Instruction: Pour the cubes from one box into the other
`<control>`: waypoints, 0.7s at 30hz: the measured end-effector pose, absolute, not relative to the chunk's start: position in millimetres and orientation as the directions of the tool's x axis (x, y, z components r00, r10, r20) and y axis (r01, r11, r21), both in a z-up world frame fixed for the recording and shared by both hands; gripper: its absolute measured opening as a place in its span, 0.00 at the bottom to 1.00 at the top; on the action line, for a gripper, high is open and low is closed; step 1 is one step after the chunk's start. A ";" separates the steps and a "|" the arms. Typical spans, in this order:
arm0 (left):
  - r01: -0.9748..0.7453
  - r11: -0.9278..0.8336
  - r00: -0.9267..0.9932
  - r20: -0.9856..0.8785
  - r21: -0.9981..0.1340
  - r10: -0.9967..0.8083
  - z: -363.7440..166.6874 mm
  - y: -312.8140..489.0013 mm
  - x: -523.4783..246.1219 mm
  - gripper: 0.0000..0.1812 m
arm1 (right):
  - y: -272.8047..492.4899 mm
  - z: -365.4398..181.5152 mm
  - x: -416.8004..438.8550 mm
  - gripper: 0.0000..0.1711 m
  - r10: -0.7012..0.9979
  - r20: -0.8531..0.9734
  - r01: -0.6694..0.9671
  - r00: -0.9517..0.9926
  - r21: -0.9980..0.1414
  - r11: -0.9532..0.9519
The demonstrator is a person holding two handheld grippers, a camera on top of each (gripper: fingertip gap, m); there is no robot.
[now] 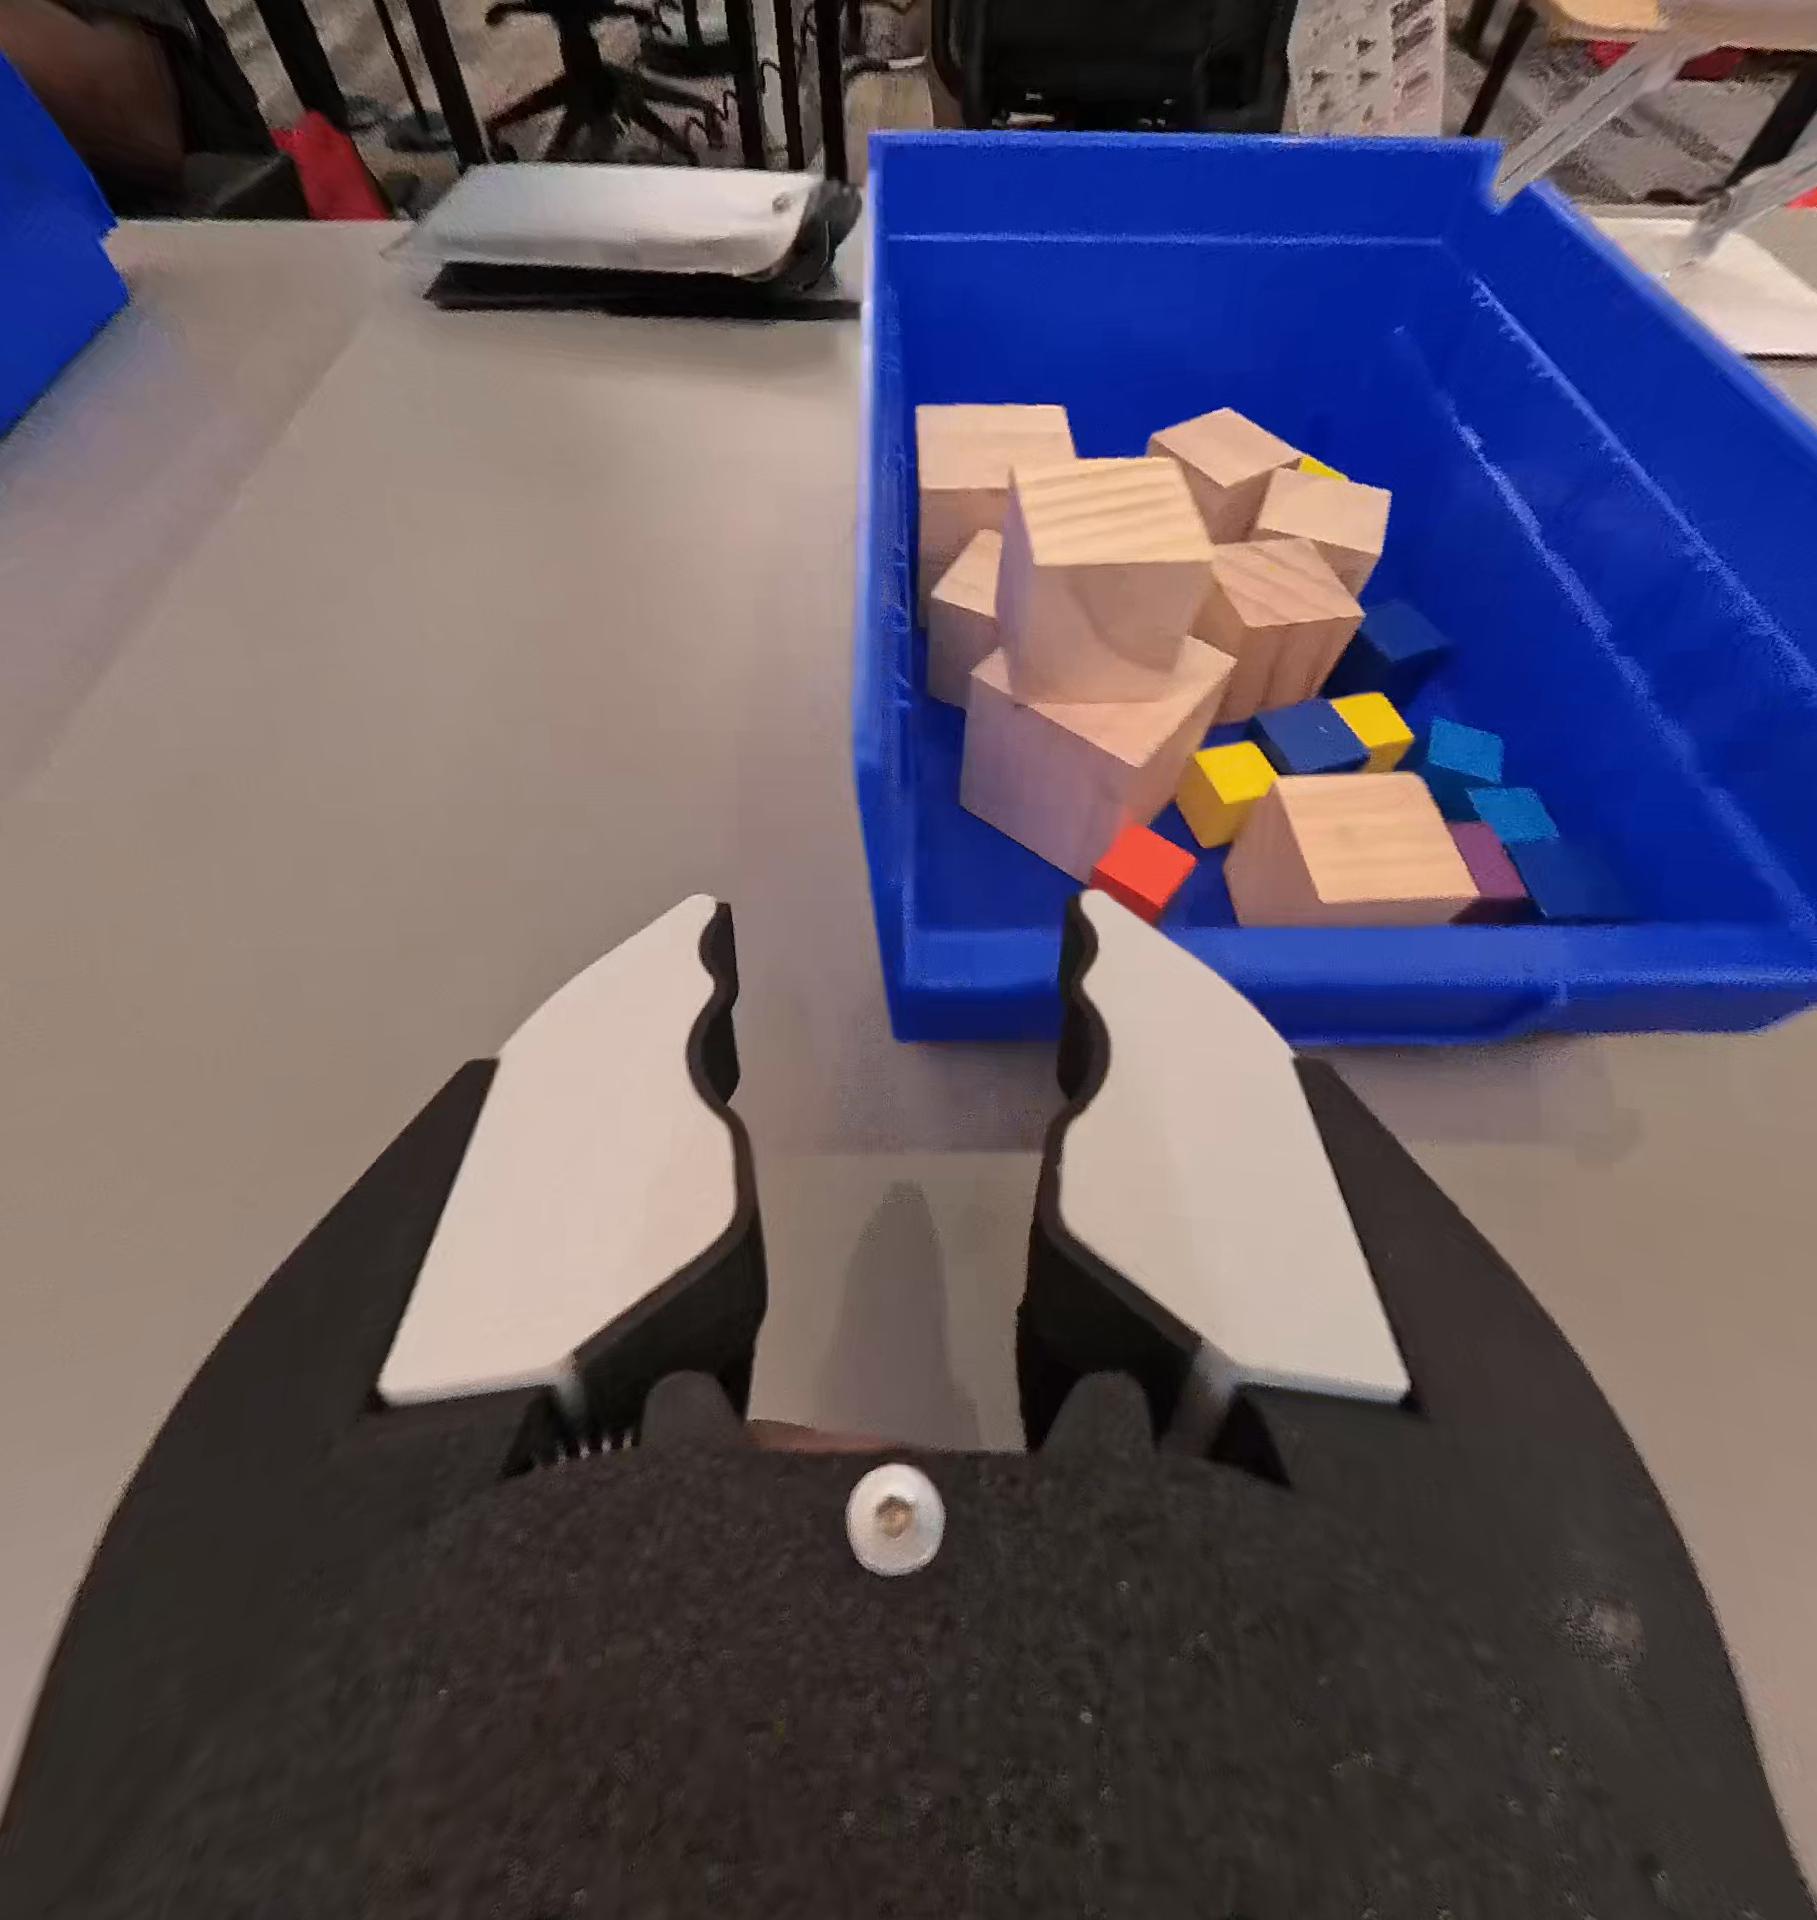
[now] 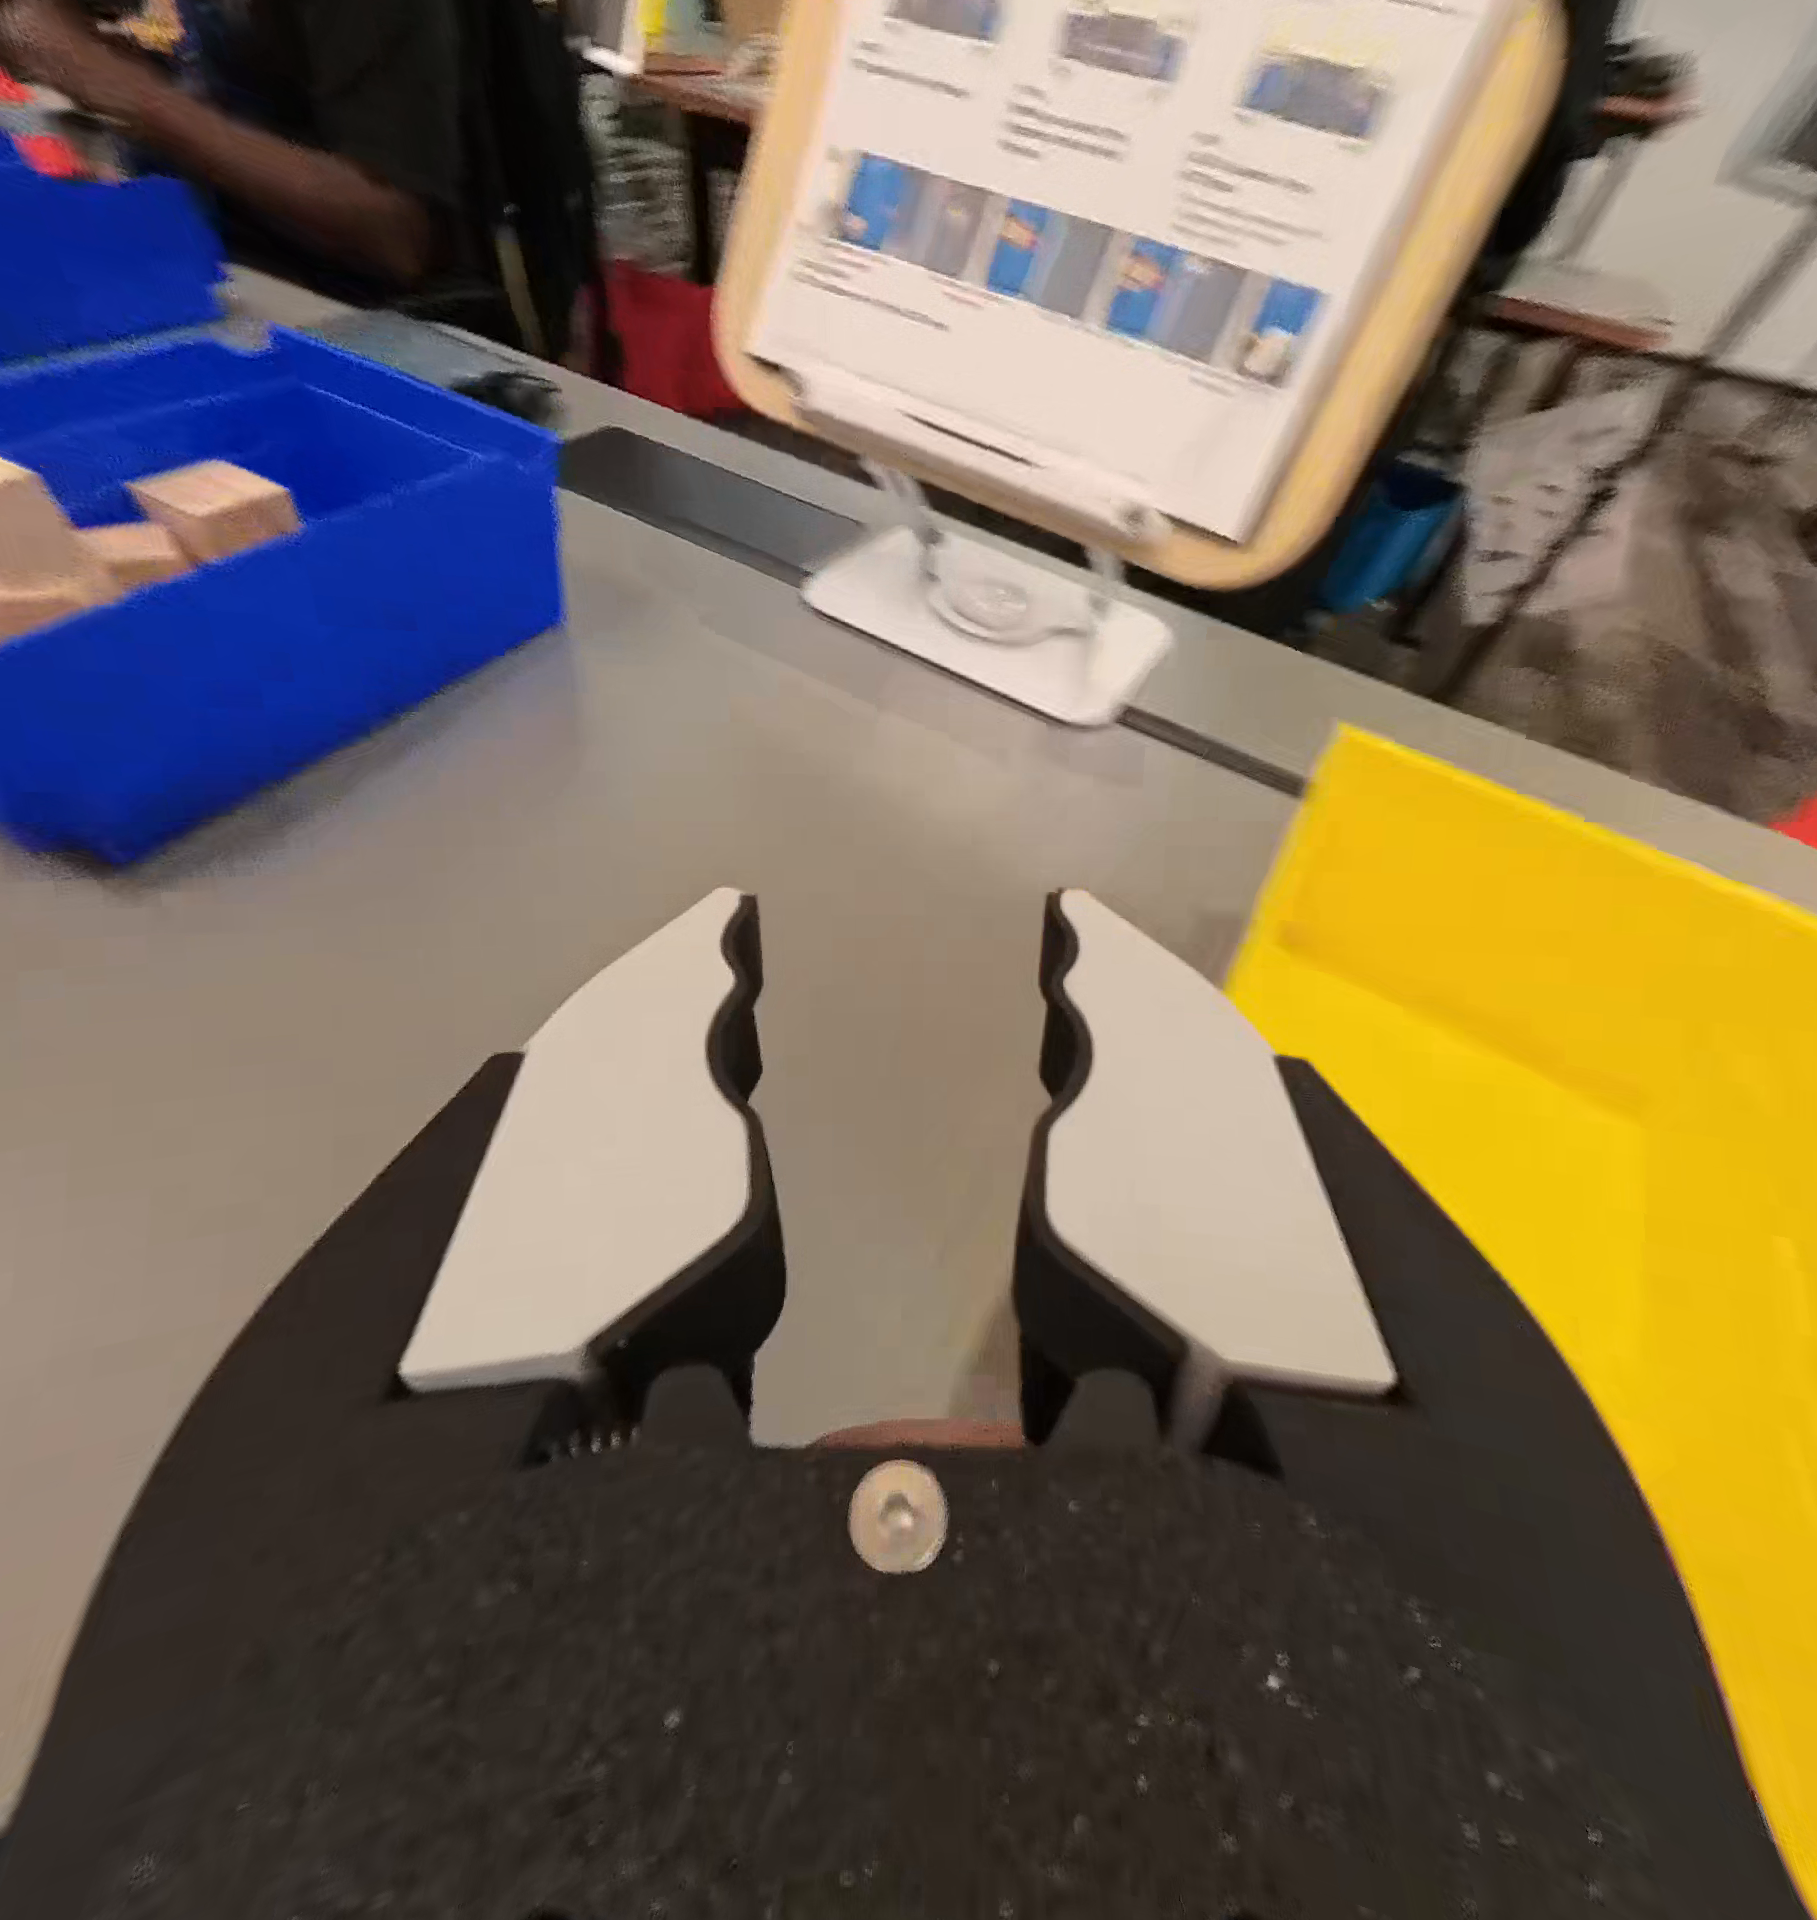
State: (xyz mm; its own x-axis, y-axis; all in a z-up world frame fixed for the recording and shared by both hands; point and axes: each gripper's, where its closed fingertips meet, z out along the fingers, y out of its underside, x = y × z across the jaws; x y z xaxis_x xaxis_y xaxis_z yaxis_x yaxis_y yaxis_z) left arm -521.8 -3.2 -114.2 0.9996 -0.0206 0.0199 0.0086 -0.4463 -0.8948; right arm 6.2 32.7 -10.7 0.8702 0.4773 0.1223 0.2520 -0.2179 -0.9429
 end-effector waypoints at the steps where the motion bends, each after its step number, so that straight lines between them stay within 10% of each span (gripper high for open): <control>1: 0.032 -0.454 0.998 0.050 -0.890 -0.029 -116.4 4.0 -524.4 0.32 | 53.1 -2.2 -15.6 0.30 0.530 0.095 0.249 0.843 -0.942 -0.226; 7: 0.075 -0.486 0.992 0.115 -0.871 -0.053 -130.4 32.7 -535.3 0.25 | 154.9 21.1 -165.0 0.33 0.806 0.091 0.432 0.585 -0.876 -0.215; 10: 0.064 -0.470 0.983 0.138 -0.880 -0.124 -131.4 35.4 -523.5 0.06 | 189.3 -2.6 -241.3 0.31 0.891 0.147 0.586 0.428 -0.796 -0.150; 21: 0.012 -0.507 0.995 0.061 -0.862 -0.080 -134.2 35.8 -523.4 0.02 | 278.3 -122.7 -359.2 0.24 0.992 -0.041 0.977 0.116 -0.177 -0.122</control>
State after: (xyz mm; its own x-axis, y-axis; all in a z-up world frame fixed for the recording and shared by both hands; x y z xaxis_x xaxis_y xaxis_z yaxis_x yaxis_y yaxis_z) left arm -523.4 35.8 -134.2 0.9949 -0.0805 0.0612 0.0119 -0.5075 -0.8616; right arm -359.2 278.3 -122.7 0.1163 0.9924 -0.0406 0.9766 -0.1217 -0.1771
